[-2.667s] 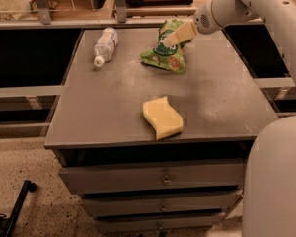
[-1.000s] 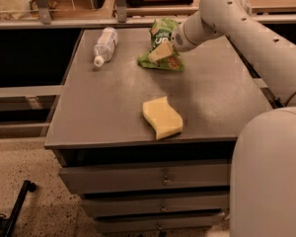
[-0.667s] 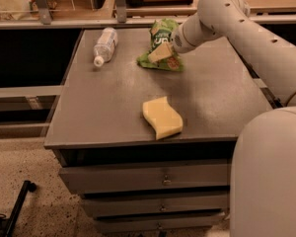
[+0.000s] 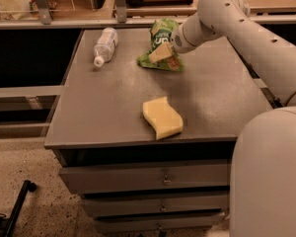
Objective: Move green rice chip bag near sponge
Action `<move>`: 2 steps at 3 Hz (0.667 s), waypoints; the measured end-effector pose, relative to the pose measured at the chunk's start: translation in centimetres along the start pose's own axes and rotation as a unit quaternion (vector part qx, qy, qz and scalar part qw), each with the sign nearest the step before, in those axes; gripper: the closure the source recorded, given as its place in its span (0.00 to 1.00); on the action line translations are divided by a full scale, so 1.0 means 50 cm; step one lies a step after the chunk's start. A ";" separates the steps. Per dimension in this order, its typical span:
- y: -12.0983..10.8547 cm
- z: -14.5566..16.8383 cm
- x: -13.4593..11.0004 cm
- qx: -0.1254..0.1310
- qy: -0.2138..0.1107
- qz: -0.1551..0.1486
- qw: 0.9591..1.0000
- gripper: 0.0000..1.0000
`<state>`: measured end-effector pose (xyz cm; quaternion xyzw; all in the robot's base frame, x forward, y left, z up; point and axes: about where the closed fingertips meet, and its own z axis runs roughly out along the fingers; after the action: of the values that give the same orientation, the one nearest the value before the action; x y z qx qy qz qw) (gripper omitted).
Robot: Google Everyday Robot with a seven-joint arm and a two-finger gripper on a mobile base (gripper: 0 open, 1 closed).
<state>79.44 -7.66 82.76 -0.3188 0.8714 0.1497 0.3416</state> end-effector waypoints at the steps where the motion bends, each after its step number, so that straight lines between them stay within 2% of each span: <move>1: -0.024 -0.027 0.001 -0.006 -0.011 -0.027 1.000 1.00; 2: -0.083 -0.103 0.013 -0.015 -0.032 -0.080 0.996 1.00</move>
Offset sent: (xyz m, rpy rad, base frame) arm -0.0024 -0.1235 0.0698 -0.0575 -0.2243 0.2536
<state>79.21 -13.54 85.87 -0.3876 0.8294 0.1447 0.3754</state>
